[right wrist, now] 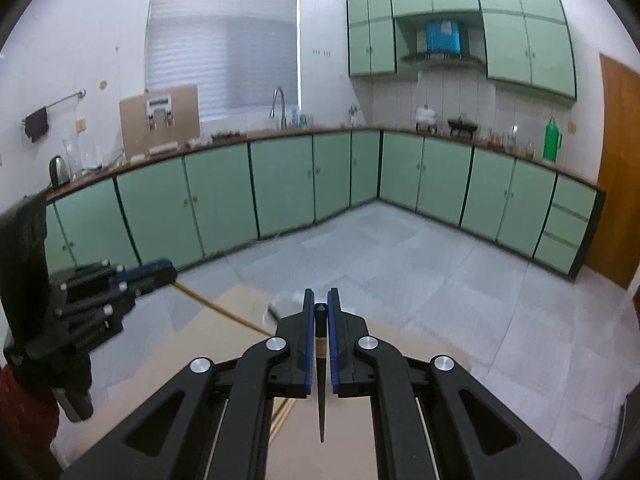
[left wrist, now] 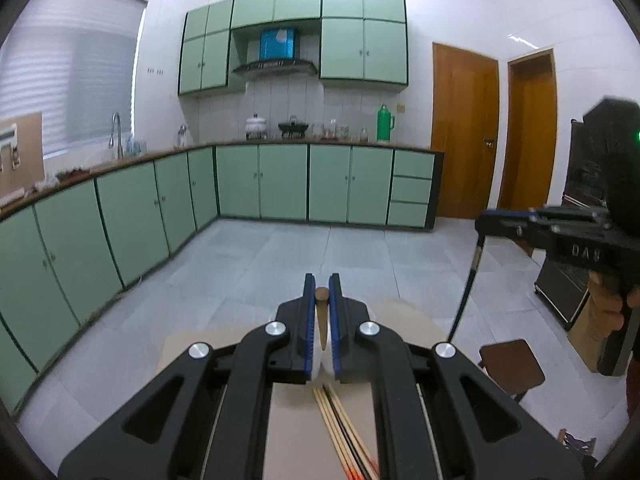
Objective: Organize utensils
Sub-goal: 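Carry both chopsticks over the white holder and open both tools to drop them, then lower the right tool and grasp a red-patterned chopstick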
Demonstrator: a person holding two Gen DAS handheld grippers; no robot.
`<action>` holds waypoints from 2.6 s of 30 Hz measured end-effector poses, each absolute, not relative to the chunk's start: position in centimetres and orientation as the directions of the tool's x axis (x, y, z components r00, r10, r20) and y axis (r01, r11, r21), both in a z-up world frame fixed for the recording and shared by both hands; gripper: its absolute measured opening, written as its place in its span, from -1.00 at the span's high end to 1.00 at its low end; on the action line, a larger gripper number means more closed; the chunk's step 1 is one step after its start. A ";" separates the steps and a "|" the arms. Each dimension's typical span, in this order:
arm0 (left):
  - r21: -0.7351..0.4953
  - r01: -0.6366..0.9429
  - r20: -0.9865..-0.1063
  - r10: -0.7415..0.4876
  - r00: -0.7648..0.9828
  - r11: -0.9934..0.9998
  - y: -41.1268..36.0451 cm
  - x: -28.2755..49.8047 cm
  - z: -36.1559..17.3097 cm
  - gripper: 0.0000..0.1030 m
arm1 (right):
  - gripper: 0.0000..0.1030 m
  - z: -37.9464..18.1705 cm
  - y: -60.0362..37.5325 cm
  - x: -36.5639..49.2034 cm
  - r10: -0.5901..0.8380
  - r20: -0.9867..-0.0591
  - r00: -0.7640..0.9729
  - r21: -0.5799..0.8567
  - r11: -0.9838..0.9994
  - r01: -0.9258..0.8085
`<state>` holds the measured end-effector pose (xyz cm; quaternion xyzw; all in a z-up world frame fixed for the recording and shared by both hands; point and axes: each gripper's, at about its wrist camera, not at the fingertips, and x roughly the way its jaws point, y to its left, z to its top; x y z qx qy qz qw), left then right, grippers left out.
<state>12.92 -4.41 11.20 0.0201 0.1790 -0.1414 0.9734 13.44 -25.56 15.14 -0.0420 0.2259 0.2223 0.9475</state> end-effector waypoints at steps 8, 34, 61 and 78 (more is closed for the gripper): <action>0.012 0.291 -0.320 -0.272 0.908 0.957 -5.6 15.4 13.5 0.89 | 0.88 19.2 -25.4 18.6 0.412 -0.368 0.833 0.079 0.907 -0.414; 0.006 0.216 -0.432 -0.192 0.881 0.976 -5.0 24.4 7.6 0.84 | 0.61 10.5 -23.2 25.5 0.355 -0.494 0.794 0.079 0.927 -0.365; -0.051 0.145 -0.724 -0.136 0.676 0.988 -0.6 8.8 -10.7 0.12 | -0.73 -8.0 -22.9 6.0 0.223 -0.682 0.696 0.111 0.973 -0.203; -0.028 0.142 -0.769 -0.113 0.630 0.989 -1.6 6.9 -13.9 0.10 | -0.19 -12.1 -19.1 3.5 0.217 -0.752 0.623 0.087 0.969 -0.232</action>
